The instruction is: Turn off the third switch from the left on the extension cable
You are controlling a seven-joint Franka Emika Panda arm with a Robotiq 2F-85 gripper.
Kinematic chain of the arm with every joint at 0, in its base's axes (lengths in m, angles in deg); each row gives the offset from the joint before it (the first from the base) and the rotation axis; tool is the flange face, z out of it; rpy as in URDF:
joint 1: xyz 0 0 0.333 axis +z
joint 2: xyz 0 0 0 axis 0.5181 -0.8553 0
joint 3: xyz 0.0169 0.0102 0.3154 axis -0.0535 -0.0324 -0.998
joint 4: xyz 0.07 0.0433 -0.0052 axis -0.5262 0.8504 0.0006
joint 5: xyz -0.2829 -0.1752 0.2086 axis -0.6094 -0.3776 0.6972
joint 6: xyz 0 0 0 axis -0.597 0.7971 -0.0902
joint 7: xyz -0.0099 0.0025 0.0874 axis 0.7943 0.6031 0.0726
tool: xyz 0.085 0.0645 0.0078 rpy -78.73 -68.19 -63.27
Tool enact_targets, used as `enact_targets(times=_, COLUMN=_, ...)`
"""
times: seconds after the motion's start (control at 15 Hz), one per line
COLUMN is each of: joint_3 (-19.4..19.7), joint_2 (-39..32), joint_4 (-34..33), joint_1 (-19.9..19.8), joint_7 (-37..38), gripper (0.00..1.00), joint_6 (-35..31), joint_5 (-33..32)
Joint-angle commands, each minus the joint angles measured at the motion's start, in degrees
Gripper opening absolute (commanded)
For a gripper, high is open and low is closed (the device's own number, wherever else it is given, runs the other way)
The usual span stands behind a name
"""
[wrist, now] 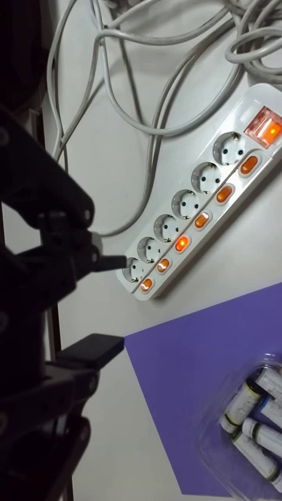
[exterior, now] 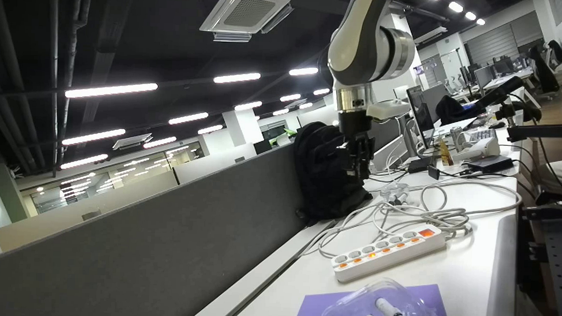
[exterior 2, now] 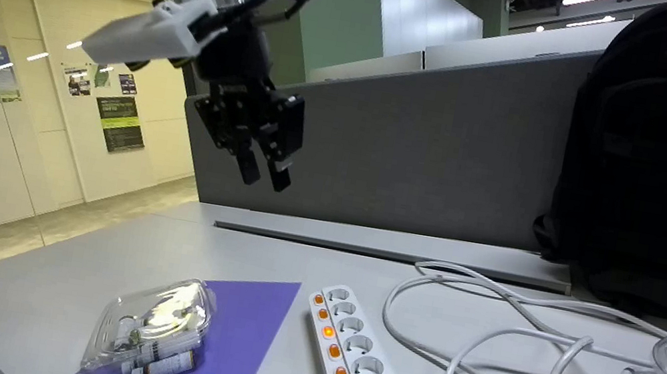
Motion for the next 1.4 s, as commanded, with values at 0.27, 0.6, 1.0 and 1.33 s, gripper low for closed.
enact_targets(times=0.27, joint_3=-0.9, joint_2=-19.4, joint_4=-11.3, joint_1=0.2, joint_7=-1.0, gripper=0.00, joint_6=-2.2, joint_5=7.4)
enact_targets(times=0.6, joint_3=-2.7, joint_2=-26.7, joint_4=-15.8, joint_1=-2.1, joint_7=0.1, gripper=0.00, joint_6=-1.9, joint_5=6.4)
enact_targets(times=1.0, joint_3=-4.0, joint_2=-28.5, joint_4=-15.5, joint_1=-3.7, joint_7=-0.1, gripper=0.01, joint_6=-2.5, joint_5=5.4)
enact_targets(times=1.33, joint_3=-4.0, joint_2=-28.8, joint_4=-12.1, joint_1=-3.3, joint_7=0.6, gripper=0.00, joint_6=-10.2, joint_5=2.1)
